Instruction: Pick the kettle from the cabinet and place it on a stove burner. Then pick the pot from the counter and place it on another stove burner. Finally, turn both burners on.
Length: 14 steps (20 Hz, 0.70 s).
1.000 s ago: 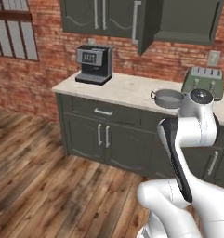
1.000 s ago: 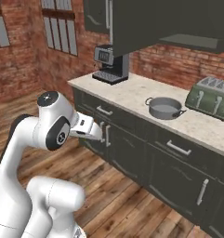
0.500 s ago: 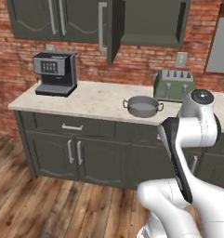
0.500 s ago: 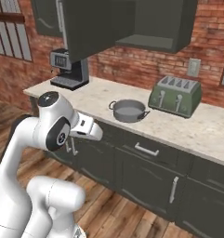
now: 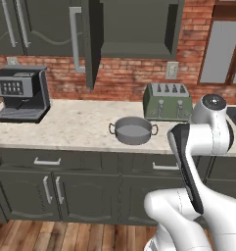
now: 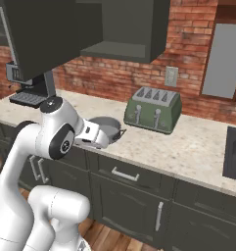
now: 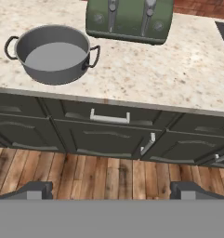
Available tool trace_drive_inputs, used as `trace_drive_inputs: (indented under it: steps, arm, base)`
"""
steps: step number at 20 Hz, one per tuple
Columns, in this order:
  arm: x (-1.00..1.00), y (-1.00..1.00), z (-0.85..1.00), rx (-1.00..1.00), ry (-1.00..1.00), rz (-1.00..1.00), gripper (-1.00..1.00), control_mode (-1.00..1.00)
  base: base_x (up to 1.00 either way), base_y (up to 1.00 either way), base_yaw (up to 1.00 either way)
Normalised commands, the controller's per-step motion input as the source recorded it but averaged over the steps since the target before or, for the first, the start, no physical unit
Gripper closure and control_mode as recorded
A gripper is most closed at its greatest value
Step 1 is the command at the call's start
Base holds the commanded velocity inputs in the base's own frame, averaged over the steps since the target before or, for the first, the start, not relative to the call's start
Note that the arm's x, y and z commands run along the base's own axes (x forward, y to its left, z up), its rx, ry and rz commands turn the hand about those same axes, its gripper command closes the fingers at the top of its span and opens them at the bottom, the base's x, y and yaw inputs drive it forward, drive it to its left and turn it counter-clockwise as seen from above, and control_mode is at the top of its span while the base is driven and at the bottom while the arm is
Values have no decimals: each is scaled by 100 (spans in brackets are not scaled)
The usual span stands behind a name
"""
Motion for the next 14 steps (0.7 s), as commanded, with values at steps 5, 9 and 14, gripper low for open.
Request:
trace_drive_inputs:
  steps: [5,9,14]
  arm:
    - [0,0,0,0,0,0,-100,100]
    - [0,0,0,0,0,0,-100,100]
    - [0,0,0,0,0,0,-100,100]
  base:
    - [74,5,-26]
    - [68,21,-23]
    - [52,29,-17]
